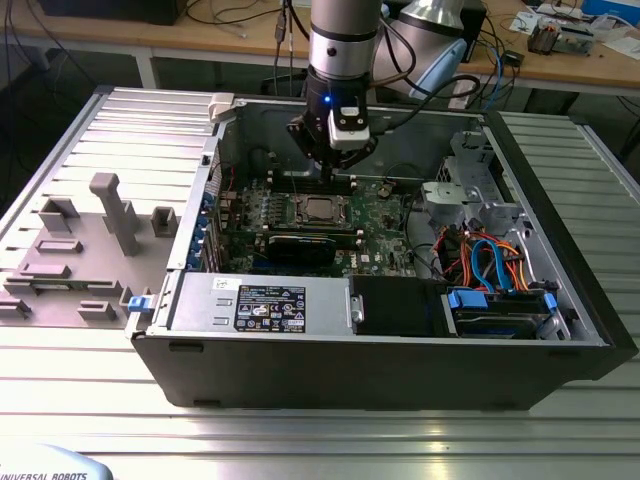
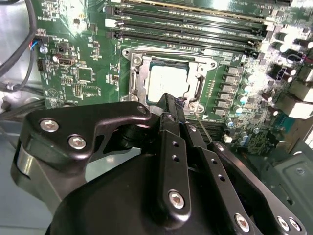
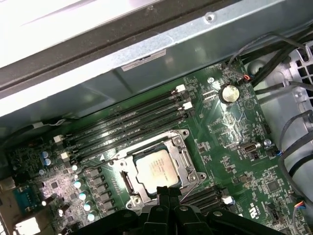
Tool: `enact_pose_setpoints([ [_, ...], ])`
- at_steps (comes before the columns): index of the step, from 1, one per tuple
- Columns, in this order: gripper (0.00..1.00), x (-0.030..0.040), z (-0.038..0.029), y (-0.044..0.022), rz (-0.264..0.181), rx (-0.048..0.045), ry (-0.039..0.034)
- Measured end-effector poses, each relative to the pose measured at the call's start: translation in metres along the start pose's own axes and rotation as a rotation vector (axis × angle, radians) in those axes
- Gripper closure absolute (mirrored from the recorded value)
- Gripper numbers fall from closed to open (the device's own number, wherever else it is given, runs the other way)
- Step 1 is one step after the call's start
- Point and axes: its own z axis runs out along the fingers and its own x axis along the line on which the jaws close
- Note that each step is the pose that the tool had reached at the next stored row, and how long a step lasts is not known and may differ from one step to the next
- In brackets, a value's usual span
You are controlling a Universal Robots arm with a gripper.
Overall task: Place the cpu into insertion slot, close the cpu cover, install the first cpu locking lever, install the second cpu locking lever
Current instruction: 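Install the first cpu locking lever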
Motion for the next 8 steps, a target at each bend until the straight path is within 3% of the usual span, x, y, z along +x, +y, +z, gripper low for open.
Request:
enact_pose_setpoints([
  [6,0.89,0.0000,0.0000,0.0000,-0.142,-0.0009,-0.0008],
  [8,0.89,0.0000,0.0000,0.0000,-0.146,-0.0009,-0.0009],
])
